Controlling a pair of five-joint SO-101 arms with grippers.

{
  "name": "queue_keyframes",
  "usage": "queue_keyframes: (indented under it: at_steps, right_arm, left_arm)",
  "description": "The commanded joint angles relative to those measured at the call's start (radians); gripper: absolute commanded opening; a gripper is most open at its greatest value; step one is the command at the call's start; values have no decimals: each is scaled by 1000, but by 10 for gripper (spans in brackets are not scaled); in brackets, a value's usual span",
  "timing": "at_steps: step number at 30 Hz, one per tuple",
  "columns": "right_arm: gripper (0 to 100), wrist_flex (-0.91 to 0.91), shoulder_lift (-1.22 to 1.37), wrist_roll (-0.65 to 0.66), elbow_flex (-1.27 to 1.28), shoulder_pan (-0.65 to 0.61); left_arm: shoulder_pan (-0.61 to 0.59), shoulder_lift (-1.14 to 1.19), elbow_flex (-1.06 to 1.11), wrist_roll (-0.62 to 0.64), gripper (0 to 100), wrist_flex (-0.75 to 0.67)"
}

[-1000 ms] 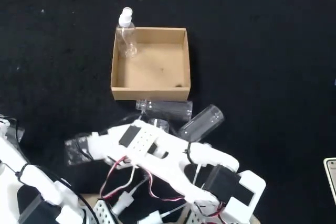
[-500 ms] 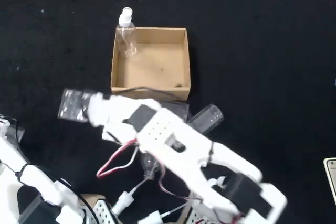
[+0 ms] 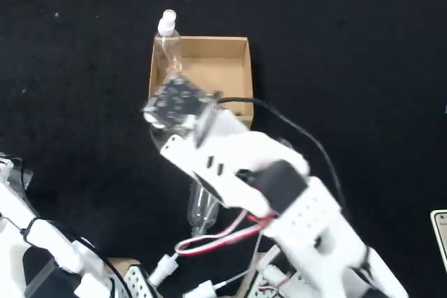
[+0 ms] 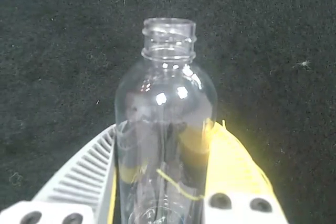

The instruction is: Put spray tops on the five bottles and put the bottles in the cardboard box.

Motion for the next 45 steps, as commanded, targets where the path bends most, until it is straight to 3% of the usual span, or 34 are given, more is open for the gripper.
queue_keyframes:
  at_steps: [1, 5, 9, 14, 21, 32, 37, 45]
  right_arm:
    - [11, 15, -125, -40, -77, 55]
    - [11, -32, -222, -104, -76, 80]
    - [11, -109, -268, -190, -76, 152]
    - [11, -170, -272, -299, -77, 238]
    - [11, -301, -271, -356, -77, 244]
    - [11, -439, -240, -356, -94, 238]
    - [11, -279, -77, -347, -283, 153]
    - [11, 89, 189, -262, -621, 114]
  left_arm:
    - [13, -49, -13, 8, 39, 11]
    - [84, -114, -42, 2, 39, 95]
    - [186, -347, -1, -2, 39, 143]
    - [401, -667, 134, -44, 39, 83]
    - [699, -968, 277, -95, 39, 64]
    - [1158, -1300, 631, -333, 40, -264]
    - [1282, -1277, 710, -427, 40, -359]
    - [1290, -1277, 751, -439, 39, -397]
